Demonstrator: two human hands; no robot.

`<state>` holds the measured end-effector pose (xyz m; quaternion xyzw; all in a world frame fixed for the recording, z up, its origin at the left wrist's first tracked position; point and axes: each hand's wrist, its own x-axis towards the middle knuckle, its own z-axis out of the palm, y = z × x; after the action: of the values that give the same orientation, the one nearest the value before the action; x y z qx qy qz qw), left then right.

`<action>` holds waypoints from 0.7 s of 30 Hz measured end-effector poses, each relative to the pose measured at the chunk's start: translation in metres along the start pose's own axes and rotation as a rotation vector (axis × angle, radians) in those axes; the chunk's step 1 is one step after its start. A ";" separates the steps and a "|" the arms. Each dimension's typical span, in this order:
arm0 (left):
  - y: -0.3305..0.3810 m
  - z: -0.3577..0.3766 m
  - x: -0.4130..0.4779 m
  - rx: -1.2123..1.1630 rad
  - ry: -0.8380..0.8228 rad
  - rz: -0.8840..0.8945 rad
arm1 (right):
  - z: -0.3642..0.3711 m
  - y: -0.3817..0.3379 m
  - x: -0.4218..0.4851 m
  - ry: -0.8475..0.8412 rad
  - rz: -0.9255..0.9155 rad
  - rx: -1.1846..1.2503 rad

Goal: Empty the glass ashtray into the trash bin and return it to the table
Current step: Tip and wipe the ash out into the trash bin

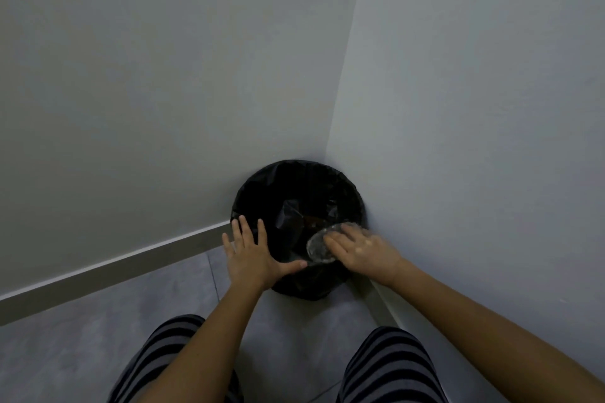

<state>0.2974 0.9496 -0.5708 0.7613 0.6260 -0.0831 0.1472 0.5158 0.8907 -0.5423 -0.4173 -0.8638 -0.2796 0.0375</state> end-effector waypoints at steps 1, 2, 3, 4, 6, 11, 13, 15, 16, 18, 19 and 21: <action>0.000 -0.001 -0.001 0.010 0.003 0.007 | -0.001 -0.001 0.000 -0.010 -0.045 -0.013; 0.000 -0.002 0.000 0.012 0.001 0.010 | -0.003 0.001 0.002 -0.016 -0.062 -0.026; -0.001 -0.003 0.000 0.006 -0.005 0.005 | -0.003 0.003 0.004 -0.002 -0.049 -0.034; -0.001 -0.005 0.000 -0.006 -0.001 -0.005 | -0.003 0.006 0.008 0.019 -0.012 -0.033; -0.002 -0.007 0.001 -0.020 0.007 -0.011 | -0.002 0.010 0.012 0.036 0.097 -0.017; -0.001 -0.004 -0.003 -0.022 0.014 0.008 | 0.001 0.000 0.001 -0.045 -0.029 0.000; -0.002 0.000 -0.005 -0.048 0.002 -0.004 | -0.002 -0.002 0.009 -0.087 0.099 0.041; -0.005 0.005 -0.006 -0.079 0.004 0.002 | -0.001 -0.005 0.021 -0.240 0.374 0.234; -0.006 0.006 -0.006 -0.095 0.012 0.011 | -0.002 -0.004 0.027 -0.297 0.543 0.380; -0.008 0.007 -0.001 -0.133 0.039 0.043 | 0.000 0.002 0.041 -0.205 0.916 0.646; -0.009 0.005 0.003 -0.147 0.067 0.075 | 0.000 0.005 0.048 -0.120 1.110 0.793; -0.006 0.001 0.007 -0.174 0.140 0.149 | -0.002 0.009 0.059 0.004 1.443 1.188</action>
<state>0.2931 0.9569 -0.5742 0.7939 0.5814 0.0359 0.1745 0.4837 0.9358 -0.5194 -0.7649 -0.3970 0.2980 0.4106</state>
